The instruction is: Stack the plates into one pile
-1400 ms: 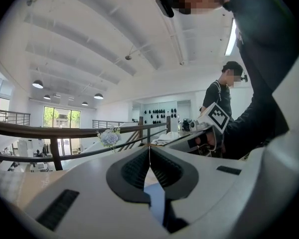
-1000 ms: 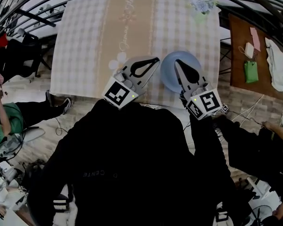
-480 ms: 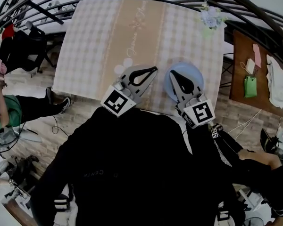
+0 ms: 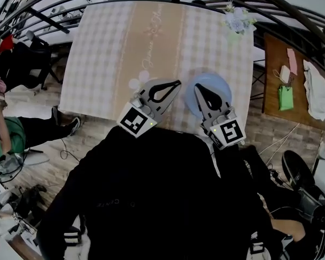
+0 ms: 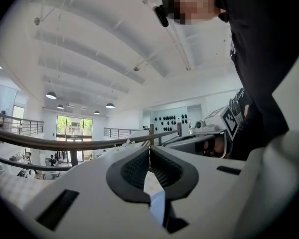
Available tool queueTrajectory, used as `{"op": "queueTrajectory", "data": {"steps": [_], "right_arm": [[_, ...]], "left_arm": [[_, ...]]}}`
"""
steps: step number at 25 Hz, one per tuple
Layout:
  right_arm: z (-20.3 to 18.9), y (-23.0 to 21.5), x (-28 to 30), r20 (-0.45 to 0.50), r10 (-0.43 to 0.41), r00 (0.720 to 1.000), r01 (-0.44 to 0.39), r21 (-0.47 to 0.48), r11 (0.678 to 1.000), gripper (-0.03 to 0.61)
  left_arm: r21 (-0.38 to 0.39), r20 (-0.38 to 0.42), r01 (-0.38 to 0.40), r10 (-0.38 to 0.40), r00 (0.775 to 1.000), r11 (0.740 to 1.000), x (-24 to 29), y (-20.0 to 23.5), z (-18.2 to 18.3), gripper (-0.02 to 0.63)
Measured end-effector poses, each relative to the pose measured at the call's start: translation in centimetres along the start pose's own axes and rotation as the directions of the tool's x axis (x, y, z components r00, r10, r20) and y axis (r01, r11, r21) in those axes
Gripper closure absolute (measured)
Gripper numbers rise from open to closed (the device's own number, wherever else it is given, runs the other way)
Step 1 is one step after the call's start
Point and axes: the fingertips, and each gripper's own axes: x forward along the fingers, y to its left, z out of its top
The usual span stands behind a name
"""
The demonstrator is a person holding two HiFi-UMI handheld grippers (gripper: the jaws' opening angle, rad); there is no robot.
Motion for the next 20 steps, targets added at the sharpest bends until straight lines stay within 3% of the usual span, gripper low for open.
{"op": "queueTrajectory", "data": {"steps": [20], "right_arm": [[-0.06,0.56,0.49,-0.009,0.021,1.0,-0.021,-0.002,1.0,0.572]], "left_arm": [[0.003,-0.01,0.011,-0.011,1.0,1.0,0.4,-0.11,-0.59,0.592]]}}
